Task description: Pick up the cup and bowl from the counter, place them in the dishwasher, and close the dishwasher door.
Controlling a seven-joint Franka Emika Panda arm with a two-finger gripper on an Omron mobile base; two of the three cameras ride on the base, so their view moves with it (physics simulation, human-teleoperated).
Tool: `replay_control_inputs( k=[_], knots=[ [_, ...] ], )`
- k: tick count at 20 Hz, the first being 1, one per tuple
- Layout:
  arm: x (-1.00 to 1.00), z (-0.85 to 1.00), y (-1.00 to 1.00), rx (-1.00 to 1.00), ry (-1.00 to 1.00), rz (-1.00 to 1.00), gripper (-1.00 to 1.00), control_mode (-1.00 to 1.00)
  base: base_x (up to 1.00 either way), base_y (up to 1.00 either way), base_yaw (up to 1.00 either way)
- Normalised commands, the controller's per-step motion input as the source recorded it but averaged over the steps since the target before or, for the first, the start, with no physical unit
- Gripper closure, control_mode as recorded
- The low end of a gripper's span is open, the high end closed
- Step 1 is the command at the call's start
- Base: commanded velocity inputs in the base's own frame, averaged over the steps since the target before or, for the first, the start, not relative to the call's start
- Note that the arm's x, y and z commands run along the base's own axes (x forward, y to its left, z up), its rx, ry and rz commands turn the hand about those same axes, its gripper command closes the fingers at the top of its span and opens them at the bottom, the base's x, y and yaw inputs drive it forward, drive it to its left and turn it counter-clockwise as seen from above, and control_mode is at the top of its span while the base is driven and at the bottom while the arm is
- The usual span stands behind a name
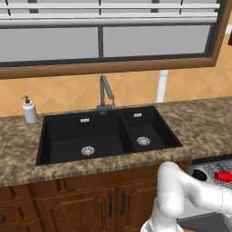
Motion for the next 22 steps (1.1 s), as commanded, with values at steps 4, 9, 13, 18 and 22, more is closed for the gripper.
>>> replay_control_inputs(
  k=[4,9,13,18,22],
  knots=[
    [0.49,-1.00,-0.02,0.02,-0.05,0.00,-1.00,-1.00,0.00,0.00,0.00],
    [0.70,-0.12,-0.05,0.00,-0.48,0.00,-1.00,-1.00,0.00,0.00,0.00],
    [0.78,0.48,-0.15,0.00,-0.71,0.05,-1.00,-1.00,0.00,0.00,0.00],
    [0.89,0.59,-0.10,0.00,-0.53,0.05,-1.00,-1.00,0.00,0.00,0.00],
    [0.93,0.22,-0.03,0.00,-0.37,0.05,-1.00,-1.00,0.00,0.00,0.00]
  ],
)
